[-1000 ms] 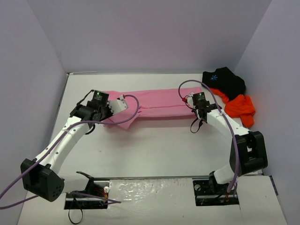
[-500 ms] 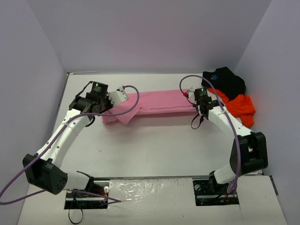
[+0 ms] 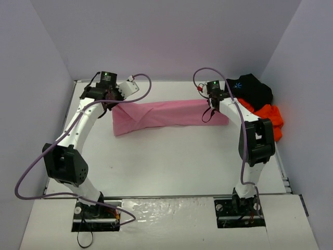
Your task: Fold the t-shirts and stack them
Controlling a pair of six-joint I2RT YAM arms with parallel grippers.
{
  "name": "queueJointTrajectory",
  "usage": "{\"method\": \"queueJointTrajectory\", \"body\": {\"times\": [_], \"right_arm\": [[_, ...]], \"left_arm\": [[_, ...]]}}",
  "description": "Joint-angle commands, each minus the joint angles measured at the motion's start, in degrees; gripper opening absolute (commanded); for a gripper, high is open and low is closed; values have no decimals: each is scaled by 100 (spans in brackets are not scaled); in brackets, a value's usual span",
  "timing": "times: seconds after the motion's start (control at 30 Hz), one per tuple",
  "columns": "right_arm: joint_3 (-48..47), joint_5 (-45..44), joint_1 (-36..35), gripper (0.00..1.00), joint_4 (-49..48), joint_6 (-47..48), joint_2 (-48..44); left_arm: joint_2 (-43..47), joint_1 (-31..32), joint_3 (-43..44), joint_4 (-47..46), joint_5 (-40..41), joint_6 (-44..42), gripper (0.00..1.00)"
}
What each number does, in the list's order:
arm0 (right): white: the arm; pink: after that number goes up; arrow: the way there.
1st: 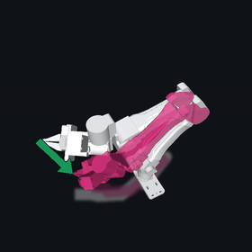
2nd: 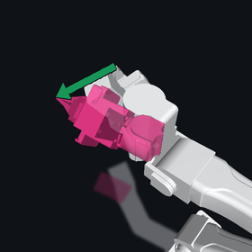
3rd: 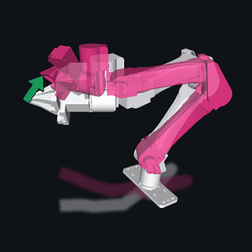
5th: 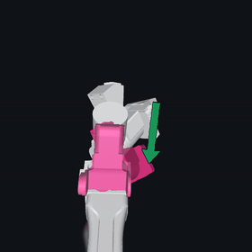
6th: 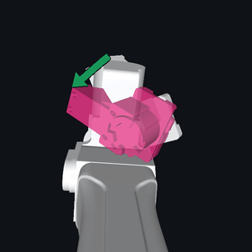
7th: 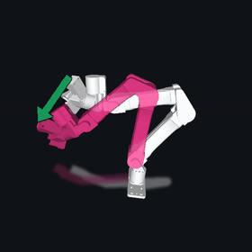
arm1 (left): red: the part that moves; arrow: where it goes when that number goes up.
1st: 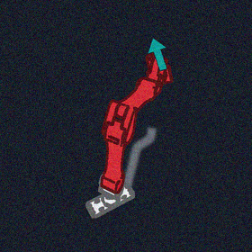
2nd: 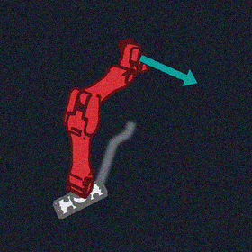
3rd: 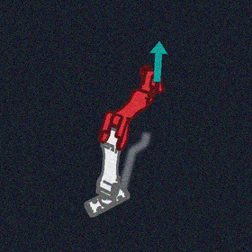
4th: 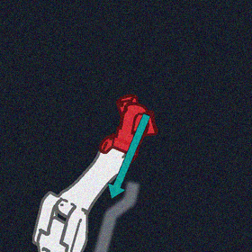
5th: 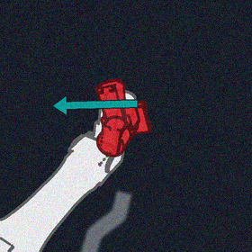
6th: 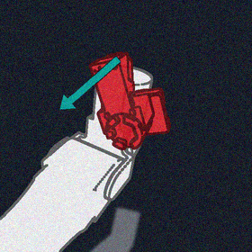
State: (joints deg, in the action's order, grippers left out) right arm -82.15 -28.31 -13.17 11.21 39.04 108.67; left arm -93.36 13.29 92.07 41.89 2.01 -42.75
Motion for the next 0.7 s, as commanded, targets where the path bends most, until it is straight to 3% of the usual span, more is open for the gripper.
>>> {"method": "queueJointTrajectory", "body": {"times": [0.0, 0.57, 0.6, 0.67], "right_arm": [[-476, -266, 19, 0, -66, 46, 222], [-1614, -472, -19, 0, -58, 254, 1756], [-1752, -499, -19, 0, -39, 203, 1881], [-1920, -581, -37, 26, -14, 209, 2055]], "left_arm": [[-194, -340, 845, -22, -306, 104, 0], [-1906, -608, 1801, 345, -702, 29, 0], [-2033, -627, 1925, 402, -733, 43, 4], [-2224, -671, 2117, 436, -756, 83, 23]]}}
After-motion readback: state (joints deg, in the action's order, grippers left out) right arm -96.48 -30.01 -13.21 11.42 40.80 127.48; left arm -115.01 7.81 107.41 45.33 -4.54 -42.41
